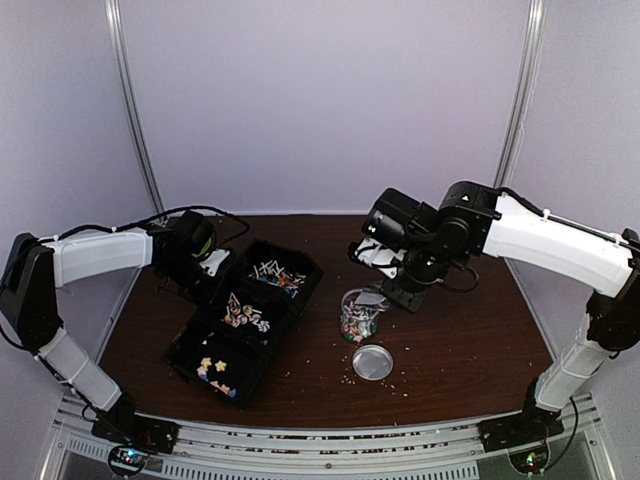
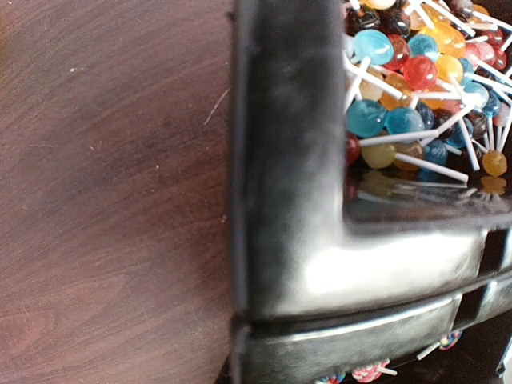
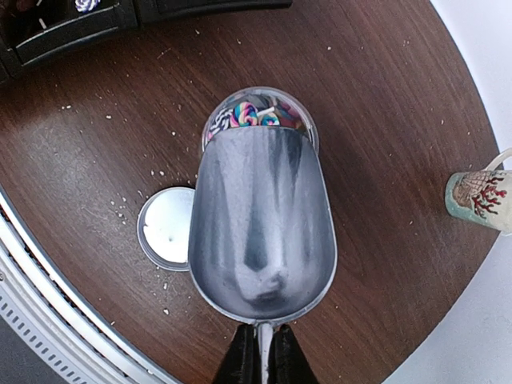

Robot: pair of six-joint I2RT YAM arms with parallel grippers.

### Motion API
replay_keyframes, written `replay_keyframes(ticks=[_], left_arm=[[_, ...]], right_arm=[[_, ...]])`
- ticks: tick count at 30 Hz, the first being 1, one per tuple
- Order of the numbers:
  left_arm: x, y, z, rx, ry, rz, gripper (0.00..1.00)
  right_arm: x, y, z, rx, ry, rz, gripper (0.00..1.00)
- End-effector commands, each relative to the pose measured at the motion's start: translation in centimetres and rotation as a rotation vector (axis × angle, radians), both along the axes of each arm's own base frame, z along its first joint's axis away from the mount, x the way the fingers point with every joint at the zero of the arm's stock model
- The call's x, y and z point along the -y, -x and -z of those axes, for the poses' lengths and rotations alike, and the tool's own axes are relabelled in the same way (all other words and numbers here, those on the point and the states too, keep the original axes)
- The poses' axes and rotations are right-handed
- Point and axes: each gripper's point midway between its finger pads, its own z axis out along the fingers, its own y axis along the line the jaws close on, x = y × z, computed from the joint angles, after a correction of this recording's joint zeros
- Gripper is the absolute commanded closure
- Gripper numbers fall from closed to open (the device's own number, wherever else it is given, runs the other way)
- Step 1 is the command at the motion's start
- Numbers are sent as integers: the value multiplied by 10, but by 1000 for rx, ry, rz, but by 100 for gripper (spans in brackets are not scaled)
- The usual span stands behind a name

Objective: Pack the candies
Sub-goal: Place the fake candies in the packing bottle, then scoop the fake candies from the storage box.

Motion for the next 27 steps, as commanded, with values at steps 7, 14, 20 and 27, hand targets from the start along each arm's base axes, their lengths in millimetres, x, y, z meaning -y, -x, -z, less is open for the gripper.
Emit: replay_keyframes(ticks=[7, 14, 20, 27], left_arm=[[27, -13, -35, 92, 74, 73, 100], [30, -6, -21, 55, 31, 123, 100], [63, 14, -19, -46, 216, 171, 100], [91, 29, -31, -132, 491, 190, 100]], right_arm=[[-19, -22, -42, 166, -120, -48, 100], [-33, -25, -45, 160, -122, -94, 100], [-40, -26, -62, 186, -155, -109, 100], [-45, -18, -82, 200, -272, -126, 100]])
